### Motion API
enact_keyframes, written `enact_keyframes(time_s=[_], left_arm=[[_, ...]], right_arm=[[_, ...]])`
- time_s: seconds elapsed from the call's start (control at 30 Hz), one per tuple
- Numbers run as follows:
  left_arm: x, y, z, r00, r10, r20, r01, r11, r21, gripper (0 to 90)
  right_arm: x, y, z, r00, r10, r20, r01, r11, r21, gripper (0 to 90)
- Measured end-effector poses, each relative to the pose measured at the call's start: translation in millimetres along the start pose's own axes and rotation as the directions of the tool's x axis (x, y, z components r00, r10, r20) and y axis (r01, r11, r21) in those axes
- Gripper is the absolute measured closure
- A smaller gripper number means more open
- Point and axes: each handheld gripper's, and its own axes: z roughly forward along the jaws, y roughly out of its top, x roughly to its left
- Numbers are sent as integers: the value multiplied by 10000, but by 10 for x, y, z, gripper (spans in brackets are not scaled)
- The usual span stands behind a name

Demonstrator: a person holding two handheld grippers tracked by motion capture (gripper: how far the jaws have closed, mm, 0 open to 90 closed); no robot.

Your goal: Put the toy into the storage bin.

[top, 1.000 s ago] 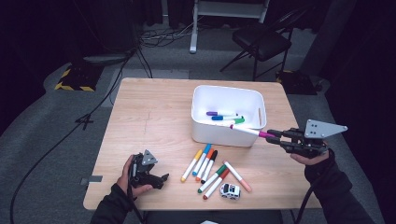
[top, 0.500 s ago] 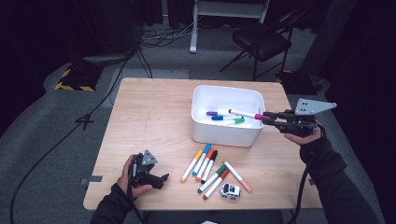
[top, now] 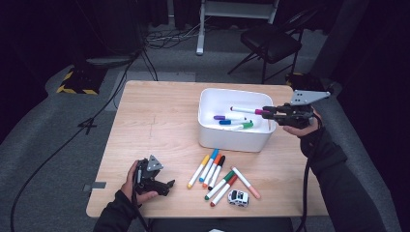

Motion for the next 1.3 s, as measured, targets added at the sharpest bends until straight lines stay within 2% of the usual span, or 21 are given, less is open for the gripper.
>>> enact_keyframes(time_s=[0.23, 0.7, 0.87, 0.97, 1.2, 1.3], left_arm=[[0, 0, 0, 10000, 1, 3, -1, 10000, 4, 2], [1, 0, 0, 10000, 5, 2, -5, 10000, 5, 2], [0, 0, 0, 10000, -1, 2, 1, 10000, 2, 2], [0, 0, 0, 10000, 3, 3, -3, 10000, 4, 2], [0, 0, 0, 10000, -1, 4, 1, 10000, 2, 2], [0, 0, 0, 10000, -1, 2, 1, 10000, 2, 2]], right_arm=[[-128, 19, 199, 9998, 195, 88, -199, 9985, 508, 753], [-245, 75, 533, 9994, 265, 202, -289, 9909, 1313, 753], [-287, 50, 658, 9986, 423, 322, -472, 9840, 1717, 753], [-297, 48, 698, 9991, 347, 256, -389, 9809, 1908, 753], [-277, 24, 719, 9994, 310, -177, -258, 9694, 2442, 753], [-250, 1, 708, 9993, 87, -352, 17, 9588, 2841, 753]])
